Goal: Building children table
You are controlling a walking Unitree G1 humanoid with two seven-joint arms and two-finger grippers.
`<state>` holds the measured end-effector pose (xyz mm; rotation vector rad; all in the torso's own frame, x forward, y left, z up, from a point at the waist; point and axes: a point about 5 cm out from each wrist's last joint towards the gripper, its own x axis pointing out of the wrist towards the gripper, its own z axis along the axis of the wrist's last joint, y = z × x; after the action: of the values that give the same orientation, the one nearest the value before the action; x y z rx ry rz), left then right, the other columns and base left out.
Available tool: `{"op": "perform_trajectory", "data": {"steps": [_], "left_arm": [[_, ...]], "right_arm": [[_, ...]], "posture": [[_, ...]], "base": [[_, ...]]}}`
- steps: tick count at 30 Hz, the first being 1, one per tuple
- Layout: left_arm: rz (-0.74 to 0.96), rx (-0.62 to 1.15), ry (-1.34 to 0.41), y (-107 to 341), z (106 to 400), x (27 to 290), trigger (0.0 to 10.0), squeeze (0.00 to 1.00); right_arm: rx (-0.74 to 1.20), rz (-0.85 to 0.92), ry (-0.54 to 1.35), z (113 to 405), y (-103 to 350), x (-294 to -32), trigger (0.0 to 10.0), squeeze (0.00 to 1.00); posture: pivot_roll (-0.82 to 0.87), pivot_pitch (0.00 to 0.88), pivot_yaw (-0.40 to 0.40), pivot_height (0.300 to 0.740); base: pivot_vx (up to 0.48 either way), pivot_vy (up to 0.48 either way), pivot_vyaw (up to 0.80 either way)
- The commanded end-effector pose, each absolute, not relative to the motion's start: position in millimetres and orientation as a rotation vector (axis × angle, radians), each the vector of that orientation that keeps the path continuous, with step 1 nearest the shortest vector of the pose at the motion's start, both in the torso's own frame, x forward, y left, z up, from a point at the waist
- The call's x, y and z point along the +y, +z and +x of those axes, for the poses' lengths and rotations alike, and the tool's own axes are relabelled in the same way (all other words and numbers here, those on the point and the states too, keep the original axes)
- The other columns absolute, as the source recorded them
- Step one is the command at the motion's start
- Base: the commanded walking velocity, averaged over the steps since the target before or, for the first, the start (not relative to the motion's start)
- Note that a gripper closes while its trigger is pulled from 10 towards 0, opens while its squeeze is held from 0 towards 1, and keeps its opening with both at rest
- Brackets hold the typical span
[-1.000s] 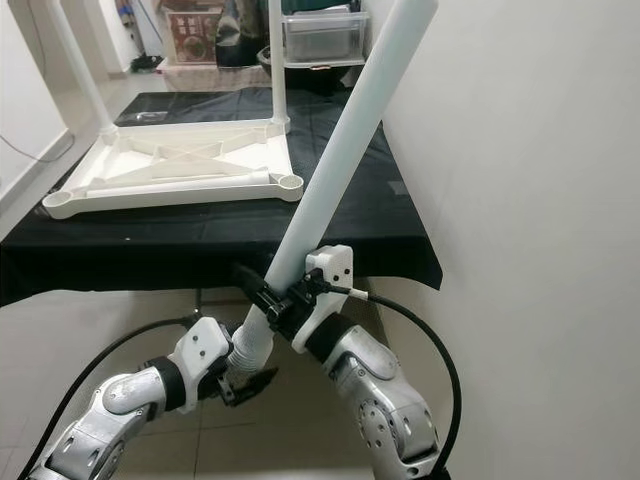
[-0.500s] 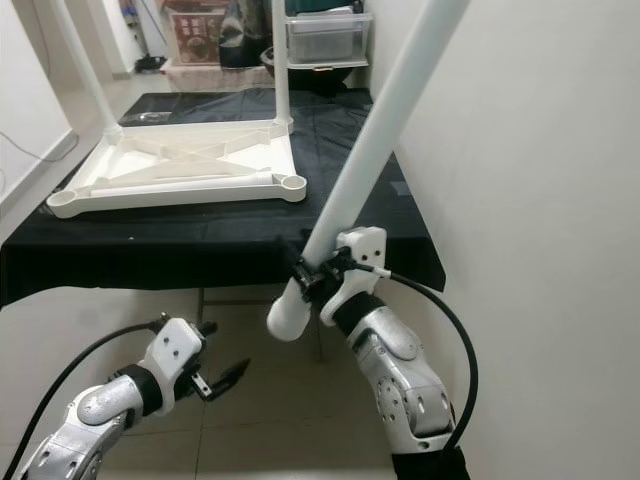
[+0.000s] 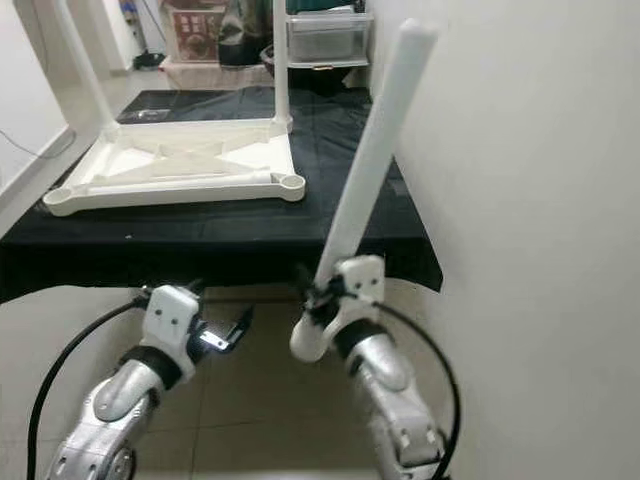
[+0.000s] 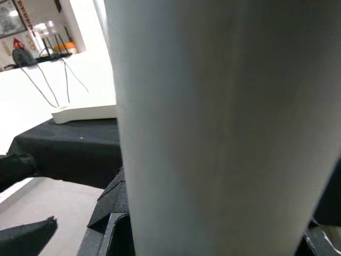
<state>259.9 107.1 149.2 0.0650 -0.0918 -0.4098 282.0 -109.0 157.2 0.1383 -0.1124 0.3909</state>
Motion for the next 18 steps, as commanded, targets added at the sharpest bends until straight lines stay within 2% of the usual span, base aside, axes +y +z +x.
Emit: {"op": "perform_trajectory", "data": {"steps": [1, 8, 18], "left_arm": [[0.048, -0.071, -0.389, 147.7, 258.4, 109.7, 10.0, 0.0], [0.02, -0.047, -0.362, 148.0, 254.8, 113.7, 10.0, 0.0], [0.013, -0.023, -0.325, 146.2, 254.4, 113.8, 10.0, 0.0]], "right_arm": [[-0.136, 0.124, 0.377, 281.5, 159.4, -109.1, 10.0, 0.0], [-0.134, 0.109, 0.352, 280.8, 156.1, -106.6, 10.0, 0.0], [-0.129, 0.102, 0.329, 283.0, 155.4, -109.7, 10.0, 0.0]], "posture": [[0.03, 0.038, -0.018, 0.74], [0.03, 0.037, -0.023, 0.74], [0.03, 0.033, -0.032, 0.74]], "base": [[0.0, 0.0, 0.0], [0.0, 0.035, 0.0], [0.0, 0.479, 0.0]]}}
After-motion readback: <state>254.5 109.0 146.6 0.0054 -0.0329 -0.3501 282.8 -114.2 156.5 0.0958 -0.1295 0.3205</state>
